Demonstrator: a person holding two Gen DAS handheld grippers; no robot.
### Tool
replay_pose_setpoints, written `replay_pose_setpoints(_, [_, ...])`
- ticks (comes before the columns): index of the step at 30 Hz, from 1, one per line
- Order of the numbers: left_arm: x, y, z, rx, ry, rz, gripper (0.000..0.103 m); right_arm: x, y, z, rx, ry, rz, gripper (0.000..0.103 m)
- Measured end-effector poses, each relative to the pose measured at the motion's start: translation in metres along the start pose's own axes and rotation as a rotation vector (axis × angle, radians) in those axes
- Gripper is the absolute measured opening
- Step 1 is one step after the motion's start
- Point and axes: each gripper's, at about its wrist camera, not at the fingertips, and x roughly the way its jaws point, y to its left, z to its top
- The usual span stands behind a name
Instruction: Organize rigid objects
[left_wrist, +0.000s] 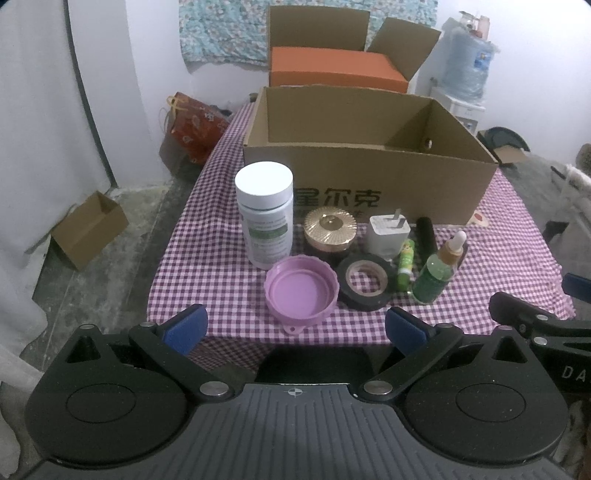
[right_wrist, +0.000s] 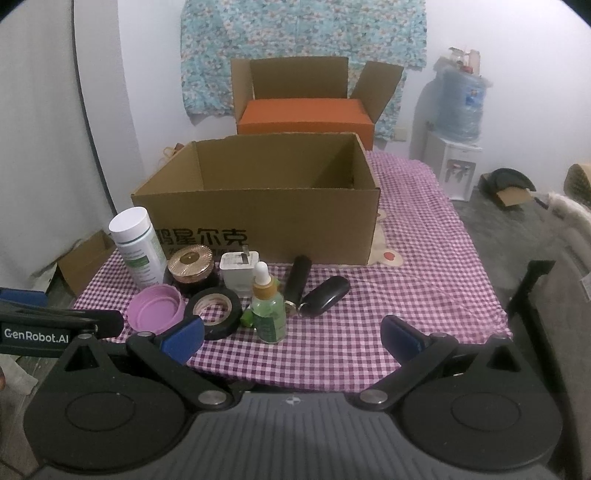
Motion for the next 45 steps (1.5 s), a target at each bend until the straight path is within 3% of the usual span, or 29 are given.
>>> replay_pose_setpoints(32, [0.011, -0.009, 0.006, 0.039, 0.013, -0.023, 0.103, 0.004, -0.013, 0.002, 0.042, -0.024, 0.007, 0.103])
replay_pose_setpoints(40, [0.013, -0.025, 0.012, 0.116, -0.068, -0.134, 0.103, 0.001, -0.034, 0.001, 0.071, -0.1, 0.018, 0.103])
replay_pose_setpoints(45, [0.015, -0.041, 0.015, 0.177, -0.135, -0.257, 0.102, -0.001, -0.061, 0.003, 0.143, -0.148, 0.062, 0.103])
